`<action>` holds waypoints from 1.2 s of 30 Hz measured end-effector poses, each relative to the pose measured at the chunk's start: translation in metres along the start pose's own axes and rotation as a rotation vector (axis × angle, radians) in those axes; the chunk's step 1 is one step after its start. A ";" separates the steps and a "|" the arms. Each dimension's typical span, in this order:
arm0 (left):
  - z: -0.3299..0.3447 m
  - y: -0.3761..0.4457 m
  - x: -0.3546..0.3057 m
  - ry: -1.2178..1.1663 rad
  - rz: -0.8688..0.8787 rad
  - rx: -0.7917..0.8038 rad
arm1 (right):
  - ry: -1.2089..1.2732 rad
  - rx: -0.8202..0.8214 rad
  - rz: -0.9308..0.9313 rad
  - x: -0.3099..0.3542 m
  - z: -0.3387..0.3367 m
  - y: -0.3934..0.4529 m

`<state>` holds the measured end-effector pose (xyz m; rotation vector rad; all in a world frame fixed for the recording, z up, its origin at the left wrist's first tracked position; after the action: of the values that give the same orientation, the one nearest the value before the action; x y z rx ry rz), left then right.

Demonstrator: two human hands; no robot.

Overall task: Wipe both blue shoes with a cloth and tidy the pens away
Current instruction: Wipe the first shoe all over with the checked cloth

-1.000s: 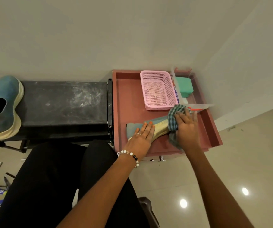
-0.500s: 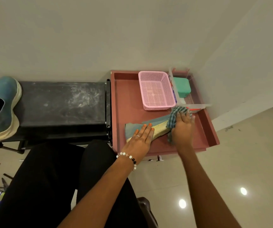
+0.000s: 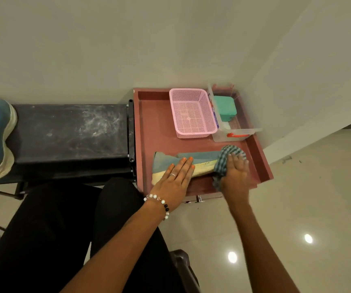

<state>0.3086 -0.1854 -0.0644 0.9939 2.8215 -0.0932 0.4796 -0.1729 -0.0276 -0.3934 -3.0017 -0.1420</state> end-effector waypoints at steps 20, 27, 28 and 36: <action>-0.001 -0.006 -0.004 -0.042 0.022 0.069 | -0.145 -0.026 -0.129 0.028 0.012 -0.020; -0.012 -0.008 -0.003 -0.101 -0.037 0.143 | -0.144 -0.053 -0.244 0.051 0.015 -0.033; -0.009 -0.008 -0.003 -0.088 -0.029 0.124 | -0.119 -0.082 -0.216 0.036 0.009 -0.026; -0.007 -0.007 -0.003 -0.055 -0.021 0.091 | 0.080 0.009 0.103 -0.024 -0.008 0.031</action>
<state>0.3057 -0.1920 -0.0574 0.9646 2.8001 -0.2489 0.5116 -0.1499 -0.0205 -0.5276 -2.8952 -0.1314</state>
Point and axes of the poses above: each hand's wrist, its own y-axis towards the middle knuckle, its own z-axis out of the palm, x = y × z, the point moved 5 cm from there along y, towards the middle knuckle, and after that the axes turned 6 degrees about -y, right-handed, at the moved point
